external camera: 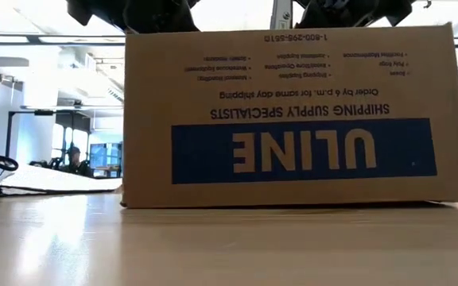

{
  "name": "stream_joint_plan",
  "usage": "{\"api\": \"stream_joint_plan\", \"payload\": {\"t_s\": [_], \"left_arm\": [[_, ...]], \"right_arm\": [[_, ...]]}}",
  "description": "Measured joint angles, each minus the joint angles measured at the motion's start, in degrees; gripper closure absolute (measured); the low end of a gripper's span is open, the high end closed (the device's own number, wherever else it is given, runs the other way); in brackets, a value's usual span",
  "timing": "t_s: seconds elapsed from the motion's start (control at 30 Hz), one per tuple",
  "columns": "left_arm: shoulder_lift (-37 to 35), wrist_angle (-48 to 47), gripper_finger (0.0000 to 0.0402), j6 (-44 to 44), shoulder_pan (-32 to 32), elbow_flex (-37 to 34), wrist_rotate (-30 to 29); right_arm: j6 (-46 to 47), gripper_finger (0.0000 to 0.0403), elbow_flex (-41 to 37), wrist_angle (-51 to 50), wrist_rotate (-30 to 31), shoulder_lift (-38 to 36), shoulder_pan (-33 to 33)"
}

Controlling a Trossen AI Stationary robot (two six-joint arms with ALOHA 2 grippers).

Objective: Unpack boxes
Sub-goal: Open the cardboard box using knife

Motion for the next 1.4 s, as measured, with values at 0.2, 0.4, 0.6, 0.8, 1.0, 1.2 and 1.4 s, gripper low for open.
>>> {"api": "stream_joint_plan", "payload": {"t_s": [0.2,0.4,0.6,0.8,1.0,1.2,1.4], "left_arm": [[0.0,0.1,0.0182,-2.5,0.0,-0.7,-1.3],[-3.8,-1.2,0.0182,-2.2,0.0,-0.5,-2.9],[-7.9,1.9,0.0182,2.1,1.9,2.8,0.3],[-5.9,2.4,0.0182,2.6,8.5,2.2,13.5],[-3.1,1.2,0.0182,3.6,10.1,-0.7,14.1],[-2.6,1.7,0.0182,0.4,10.2,-3.1,13.7],[-3.6,0.9,0.0182,-1.5,10.2,-5.5,12.6]], "right_arm": [[0.8,0.0353,-0.2,0.6,1.0,-0.5,0.2],[1.1,0.0353,-0.2,0.9,6.3,-0.1,1.7],[1.4,0.0353,-0.3,2.3,8.8,0.2,2.4],[2.6,0.0353,-0.3,3.0,9.5,0.6,2.4],[2.6,0.0353,-0.4,3.1,9.5,0.7,2.4],[2.8,0.0353,-0.5,3.1,9.5,0.7,2.4],[3.4,0.0353,-2.2,3.1,9.6,-0.3,2.7]]}}
